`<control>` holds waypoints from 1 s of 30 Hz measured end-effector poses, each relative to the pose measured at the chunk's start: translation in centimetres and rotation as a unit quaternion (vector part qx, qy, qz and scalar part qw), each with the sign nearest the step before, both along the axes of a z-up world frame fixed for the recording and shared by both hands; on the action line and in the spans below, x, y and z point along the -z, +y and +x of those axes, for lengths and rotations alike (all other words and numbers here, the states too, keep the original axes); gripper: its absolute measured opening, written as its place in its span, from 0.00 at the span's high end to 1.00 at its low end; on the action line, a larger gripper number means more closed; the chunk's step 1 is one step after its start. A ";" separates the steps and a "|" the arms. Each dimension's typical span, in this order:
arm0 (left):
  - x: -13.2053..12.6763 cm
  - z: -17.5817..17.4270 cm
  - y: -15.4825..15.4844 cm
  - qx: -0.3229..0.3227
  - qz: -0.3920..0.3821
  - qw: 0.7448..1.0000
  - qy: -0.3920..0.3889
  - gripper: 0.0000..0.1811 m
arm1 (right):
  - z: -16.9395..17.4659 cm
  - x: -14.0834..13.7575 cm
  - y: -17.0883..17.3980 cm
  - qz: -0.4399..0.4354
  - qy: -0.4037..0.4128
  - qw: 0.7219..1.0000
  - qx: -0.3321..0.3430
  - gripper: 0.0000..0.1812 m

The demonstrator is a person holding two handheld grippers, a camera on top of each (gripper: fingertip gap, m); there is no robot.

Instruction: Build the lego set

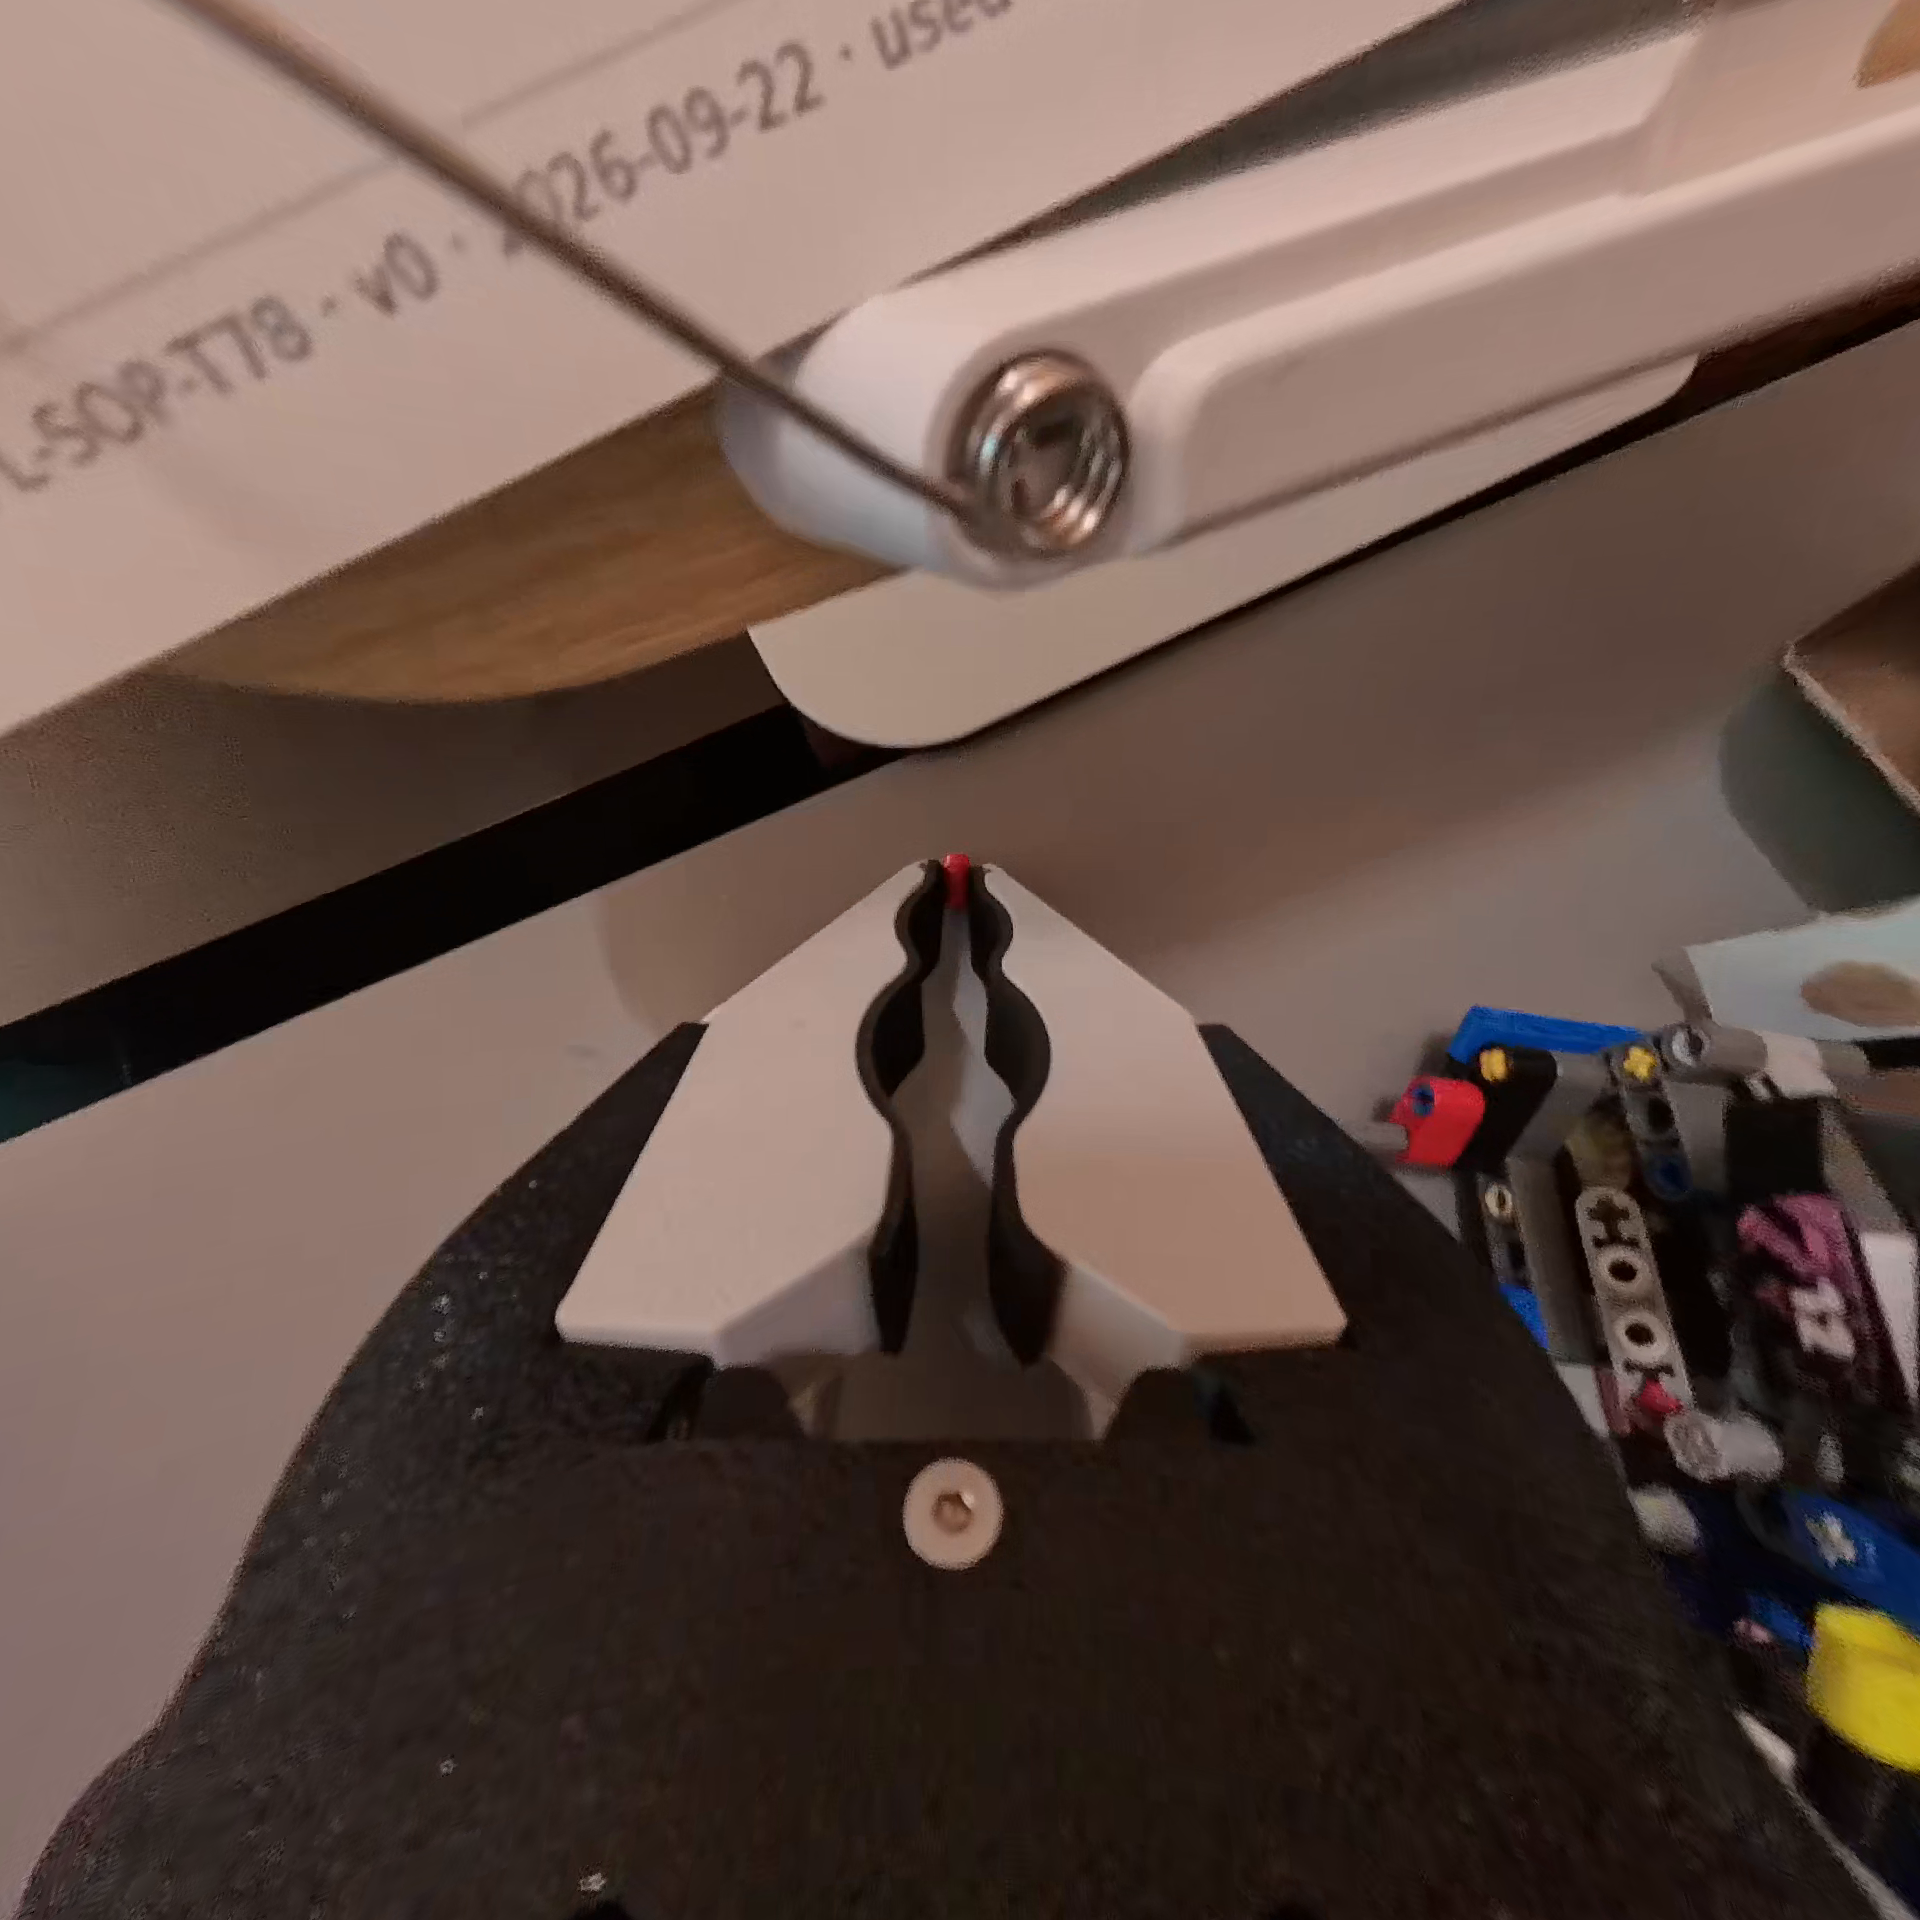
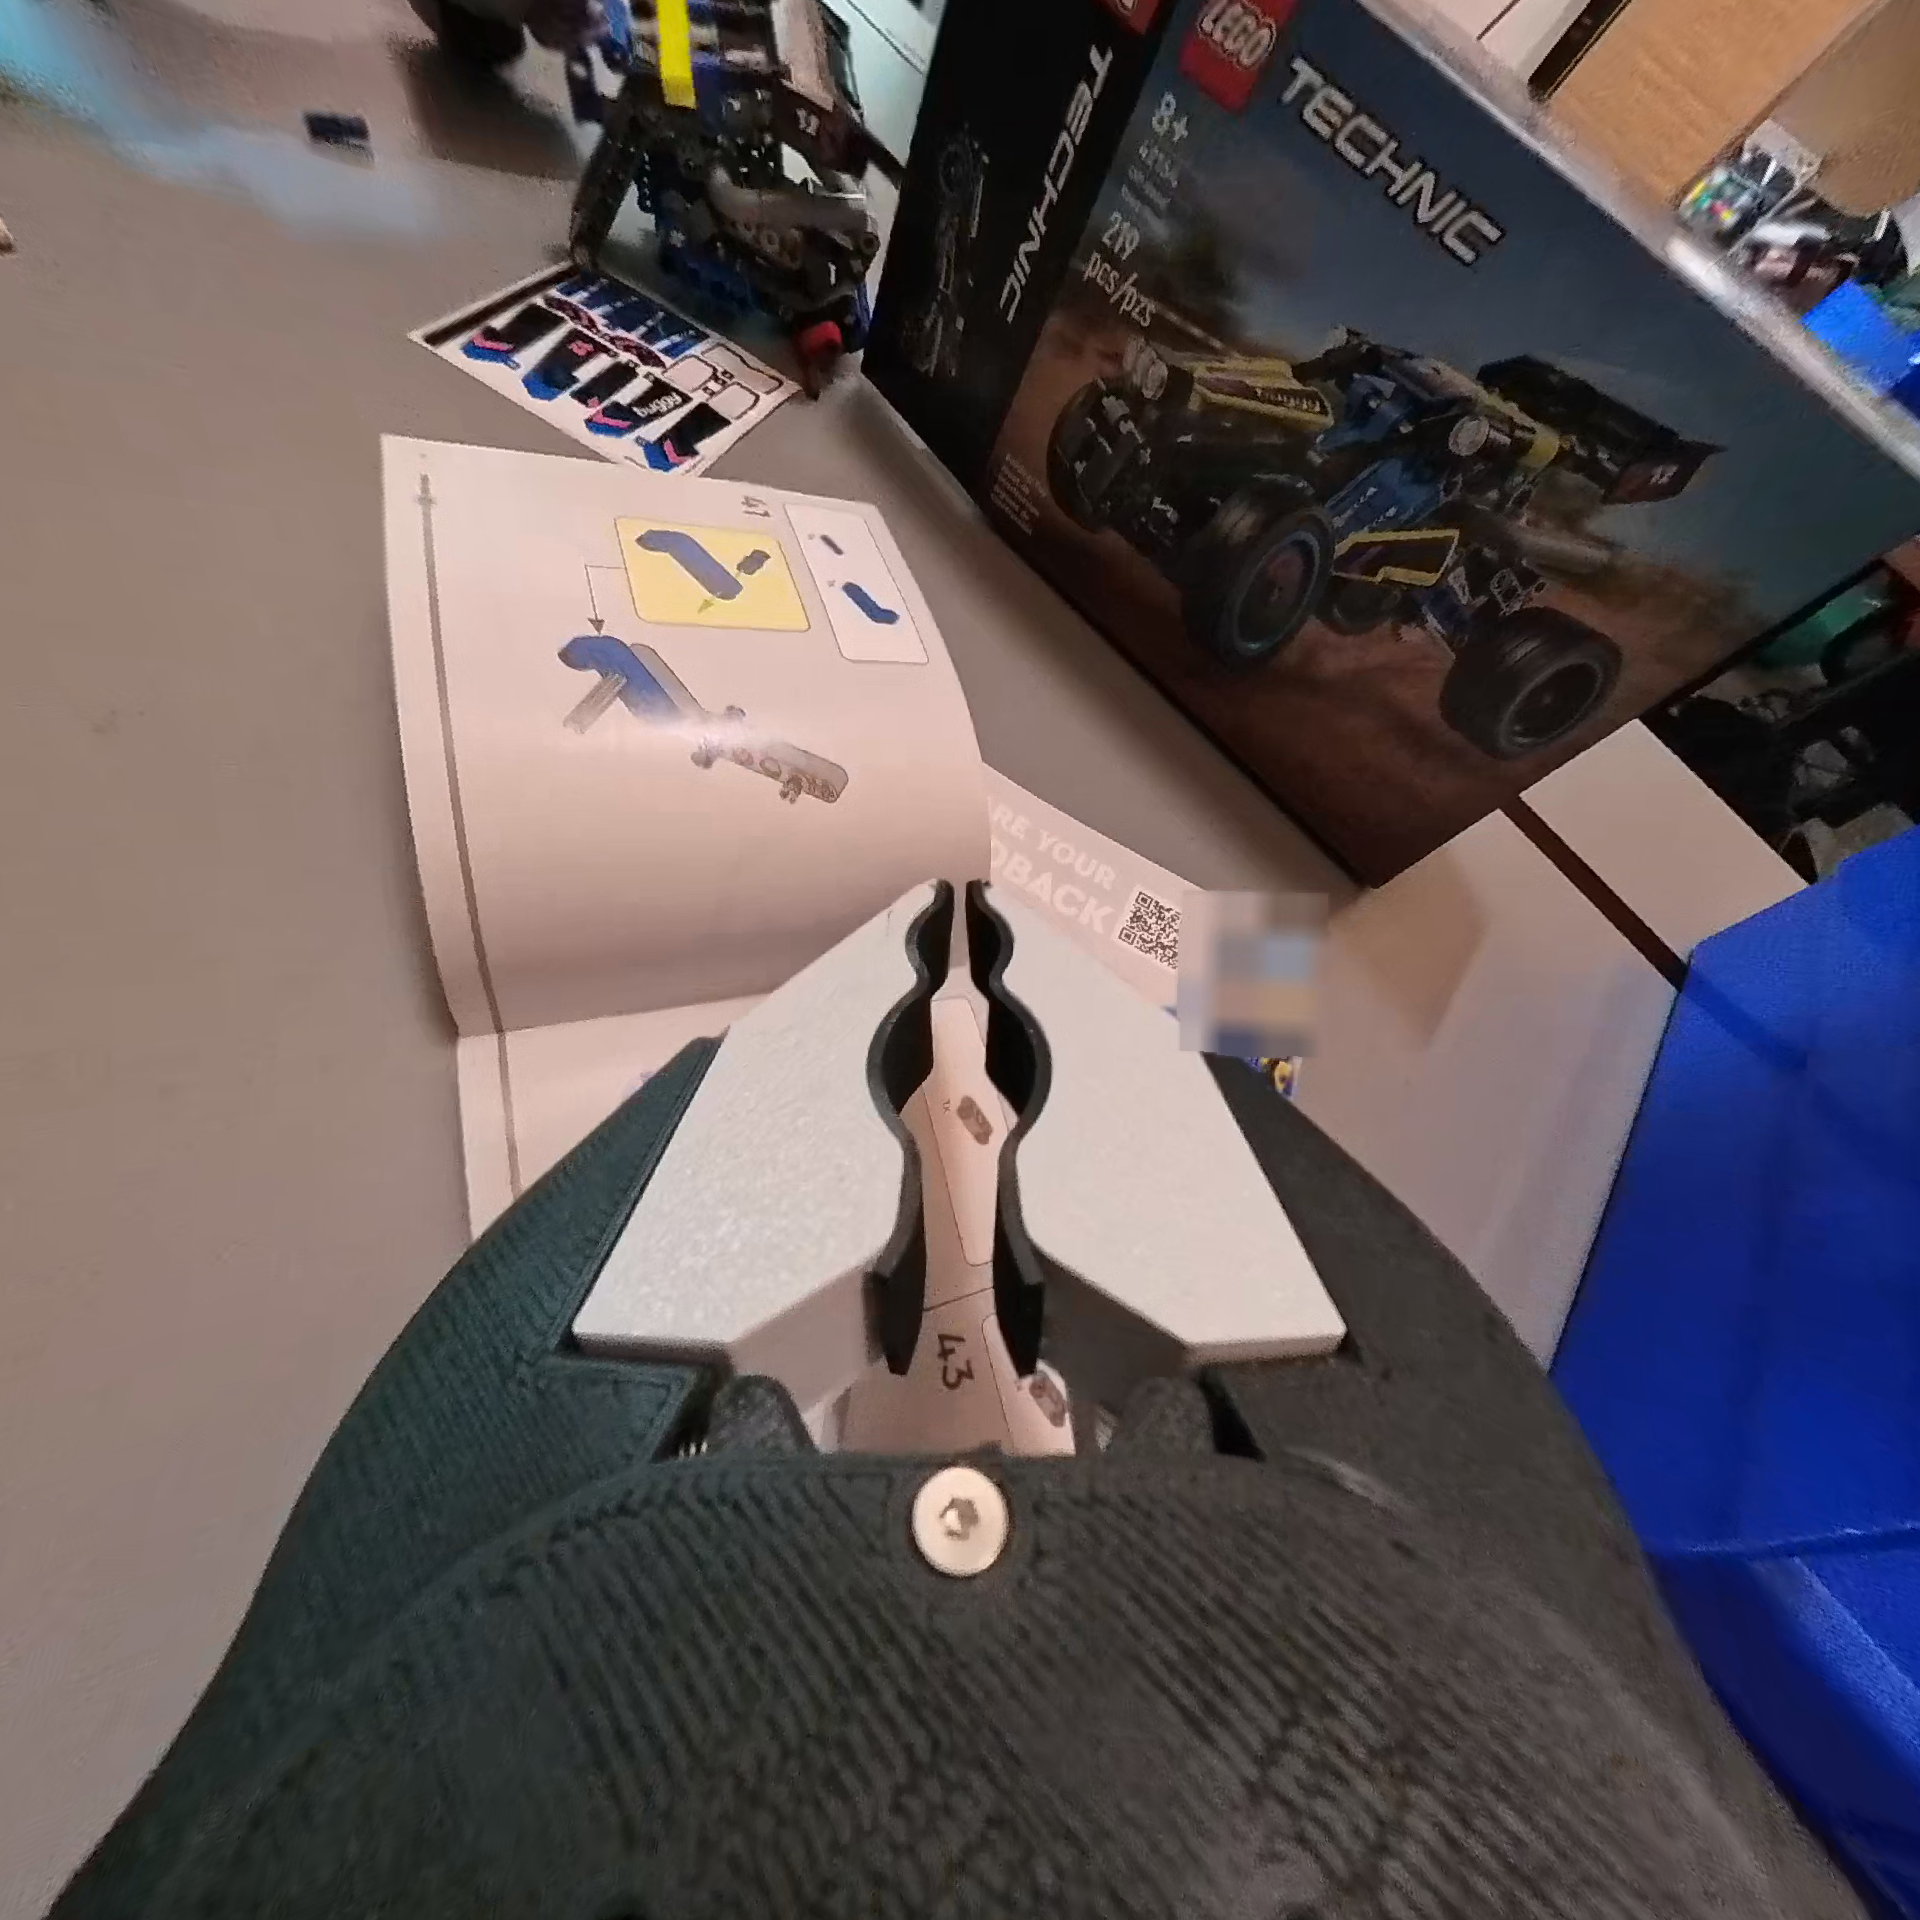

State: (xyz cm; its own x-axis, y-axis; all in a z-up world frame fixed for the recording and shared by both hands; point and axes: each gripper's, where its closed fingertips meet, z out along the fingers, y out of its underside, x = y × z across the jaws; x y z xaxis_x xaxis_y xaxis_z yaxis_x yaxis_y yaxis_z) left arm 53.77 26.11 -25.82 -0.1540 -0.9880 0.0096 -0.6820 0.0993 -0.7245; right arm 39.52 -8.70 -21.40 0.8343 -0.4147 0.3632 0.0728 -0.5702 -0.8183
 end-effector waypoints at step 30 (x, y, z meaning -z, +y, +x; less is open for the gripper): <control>-8.5 -24.9 8.8 -0.040 -0.068 0.997 -0.019 0.93 | -0.8 -1.1 1.3 -0.027 0.022 0.999 -0.017 0.96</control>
State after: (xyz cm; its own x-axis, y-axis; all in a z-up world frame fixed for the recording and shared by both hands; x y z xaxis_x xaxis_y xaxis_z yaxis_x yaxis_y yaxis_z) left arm 28.90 34.94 -17.30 -0.0767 -0.9873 0.1393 -0.6559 -0.0553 -0.7528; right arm 38.74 -7.38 -20.33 0.8630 -0.3666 0.3476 0.0576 -0.6122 -0.7886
